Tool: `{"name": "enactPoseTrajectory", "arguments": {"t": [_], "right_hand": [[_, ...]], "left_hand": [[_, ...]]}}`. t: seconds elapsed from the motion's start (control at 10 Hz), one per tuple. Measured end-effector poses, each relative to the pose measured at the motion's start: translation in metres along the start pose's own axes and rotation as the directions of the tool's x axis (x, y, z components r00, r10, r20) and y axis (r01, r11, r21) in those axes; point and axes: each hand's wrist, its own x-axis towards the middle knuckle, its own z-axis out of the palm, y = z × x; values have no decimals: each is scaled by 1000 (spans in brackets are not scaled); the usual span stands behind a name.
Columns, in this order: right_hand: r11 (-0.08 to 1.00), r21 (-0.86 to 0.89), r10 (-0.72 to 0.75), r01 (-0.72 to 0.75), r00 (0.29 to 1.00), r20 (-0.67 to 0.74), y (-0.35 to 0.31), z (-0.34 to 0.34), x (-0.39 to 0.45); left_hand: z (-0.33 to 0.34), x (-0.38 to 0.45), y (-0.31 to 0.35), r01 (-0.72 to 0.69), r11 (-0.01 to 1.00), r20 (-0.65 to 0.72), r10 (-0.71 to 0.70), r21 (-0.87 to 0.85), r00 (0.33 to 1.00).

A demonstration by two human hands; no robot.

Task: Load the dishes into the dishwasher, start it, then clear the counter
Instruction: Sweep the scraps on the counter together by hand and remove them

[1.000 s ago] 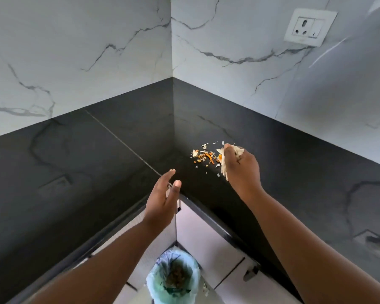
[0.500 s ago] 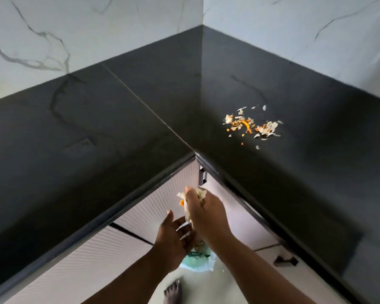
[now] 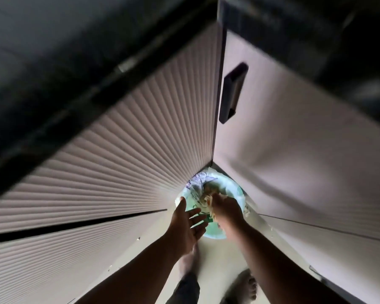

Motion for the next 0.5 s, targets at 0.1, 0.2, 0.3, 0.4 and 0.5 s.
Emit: {"name": "enactPoseTrajectory", "arguments": {"t": [0.1,0.2,0.3,0.4,0.5], "right_hand": [[994,84,73,-69,996,-48,8,6,46],[986,120,129,-120,989,-72,28,14,77],[969,191,162,-154,986,-28,29,17,100],[959,215,202,-185,978,-59,30,18,107],[900,364,268,-241,963,-26,30,10,103]], "left_hand": [[6,34,0,-12,1000,-3,12,1,1000],[8,63,0,-41,999,-23,42,24,999],[7,83,3,-61,996,-34,63,65,997],[2,94,4,-88,993,-44,92,84,995],[0,94,6,-125,986,-69,133,108,989]]}}
